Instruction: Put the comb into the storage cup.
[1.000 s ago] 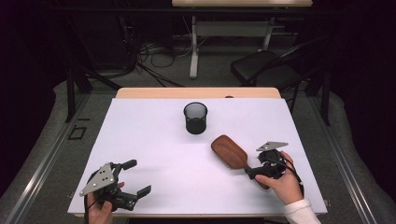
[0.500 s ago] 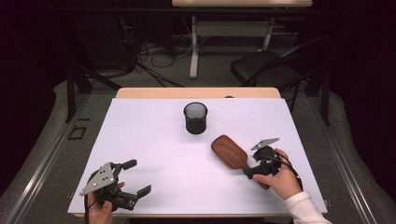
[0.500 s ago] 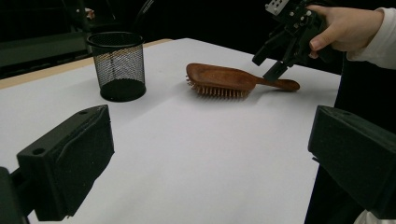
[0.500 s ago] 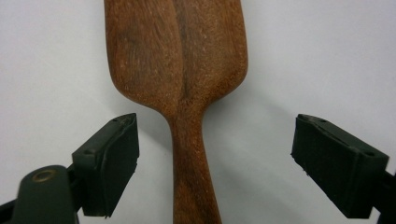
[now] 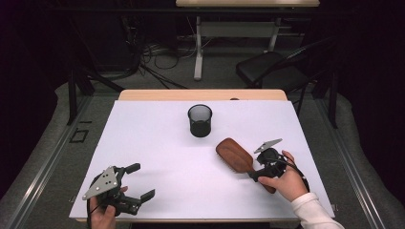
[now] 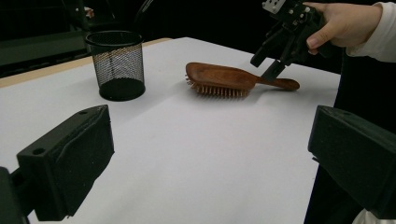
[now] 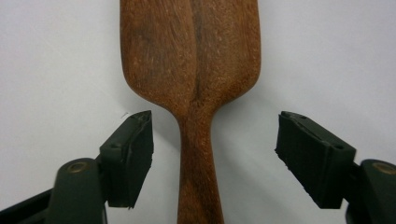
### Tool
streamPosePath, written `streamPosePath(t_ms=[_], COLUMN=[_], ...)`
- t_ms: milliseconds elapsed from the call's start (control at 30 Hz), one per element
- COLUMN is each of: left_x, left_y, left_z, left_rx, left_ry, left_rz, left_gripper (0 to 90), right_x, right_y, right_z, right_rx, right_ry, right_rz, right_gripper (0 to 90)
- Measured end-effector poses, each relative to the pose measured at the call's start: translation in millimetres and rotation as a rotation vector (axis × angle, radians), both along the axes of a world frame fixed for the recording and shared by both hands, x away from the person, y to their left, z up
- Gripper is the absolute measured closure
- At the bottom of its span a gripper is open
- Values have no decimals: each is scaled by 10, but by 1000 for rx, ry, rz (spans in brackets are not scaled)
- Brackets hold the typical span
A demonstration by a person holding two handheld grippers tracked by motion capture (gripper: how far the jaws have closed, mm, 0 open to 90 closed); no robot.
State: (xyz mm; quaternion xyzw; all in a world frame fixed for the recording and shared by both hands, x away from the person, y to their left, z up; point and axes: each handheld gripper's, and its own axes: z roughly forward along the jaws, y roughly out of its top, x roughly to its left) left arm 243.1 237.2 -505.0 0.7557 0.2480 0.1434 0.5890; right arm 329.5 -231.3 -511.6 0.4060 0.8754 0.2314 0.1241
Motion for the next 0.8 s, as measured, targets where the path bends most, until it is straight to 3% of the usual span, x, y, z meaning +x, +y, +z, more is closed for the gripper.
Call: streamPosePath(t_ms=[100,400,800], left_x=[0,-2,-4], left_y=[0,0,4], left_z=[0,-2,2], left_rx=[0,-4,-2], left_ry=[0,-1,0], left_rz=[0,-1,-3], left_gripper=[3,3,3], right_x=[21,38,56], right_y=[25,78,67], right_z=[-1,-36,-39], right_rx=[-11,-47,-49], right_ry=[7,32,47], right_rz=[14,10,-16], right_gripper=[339,376,407])
